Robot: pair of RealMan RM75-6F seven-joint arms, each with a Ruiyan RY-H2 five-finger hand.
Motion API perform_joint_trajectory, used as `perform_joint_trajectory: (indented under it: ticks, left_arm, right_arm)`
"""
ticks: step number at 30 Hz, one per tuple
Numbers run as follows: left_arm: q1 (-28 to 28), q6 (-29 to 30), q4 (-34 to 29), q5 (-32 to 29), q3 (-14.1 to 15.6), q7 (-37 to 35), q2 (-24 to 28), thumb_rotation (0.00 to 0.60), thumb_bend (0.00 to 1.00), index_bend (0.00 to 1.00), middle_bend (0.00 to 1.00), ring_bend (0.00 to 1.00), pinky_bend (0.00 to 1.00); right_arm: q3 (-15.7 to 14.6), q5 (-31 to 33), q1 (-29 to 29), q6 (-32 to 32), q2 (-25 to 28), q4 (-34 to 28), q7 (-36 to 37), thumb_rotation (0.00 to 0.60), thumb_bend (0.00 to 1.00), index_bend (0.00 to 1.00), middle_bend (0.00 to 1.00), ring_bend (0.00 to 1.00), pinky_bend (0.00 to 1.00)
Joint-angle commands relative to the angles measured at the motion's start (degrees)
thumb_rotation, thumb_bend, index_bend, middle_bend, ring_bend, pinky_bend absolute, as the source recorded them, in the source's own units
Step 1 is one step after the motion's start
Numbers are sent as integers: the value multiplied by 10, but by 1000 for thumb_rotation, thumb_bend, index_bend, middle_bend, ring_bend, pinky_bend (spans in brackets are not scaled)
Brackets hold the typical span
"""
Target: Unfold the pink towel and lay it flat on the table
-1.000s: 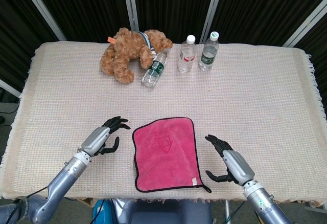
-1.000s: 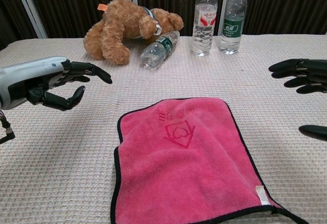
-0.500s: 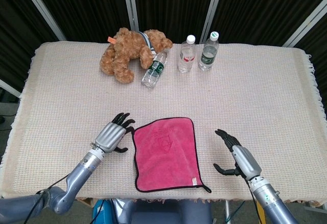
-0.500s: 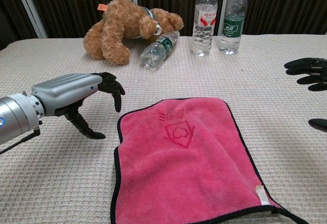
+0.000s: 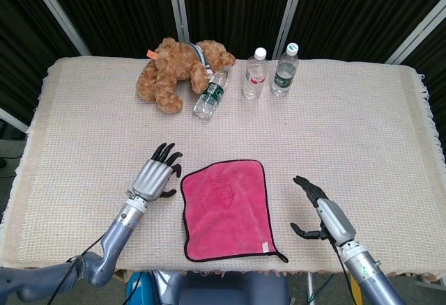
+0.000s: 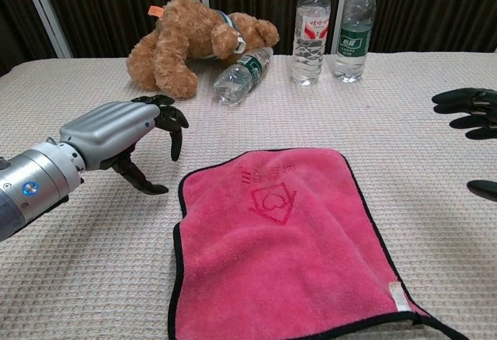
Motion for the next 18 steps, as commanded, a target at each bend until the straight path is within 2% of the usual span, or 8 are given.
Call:
perform_joint_trajectory:
  ticks: [1, 18]
  left_arm:
    - [-8, 2, 27, 10, 2, -4, -19, 600, 171, 505, 189, 0, 0]
    - [-38, -13, 117, 23, 3, -8, -92, 600, 171, 516, 191, 0, 0]
  right_arm:
    - [0, 0, -2, 2, -2, 2, 1, 600, 322, 0, 0, 0, 0]
    - [9, 14, -1, -5, -7, 12, 15, 600, 322, 0, 0, 0, 0]
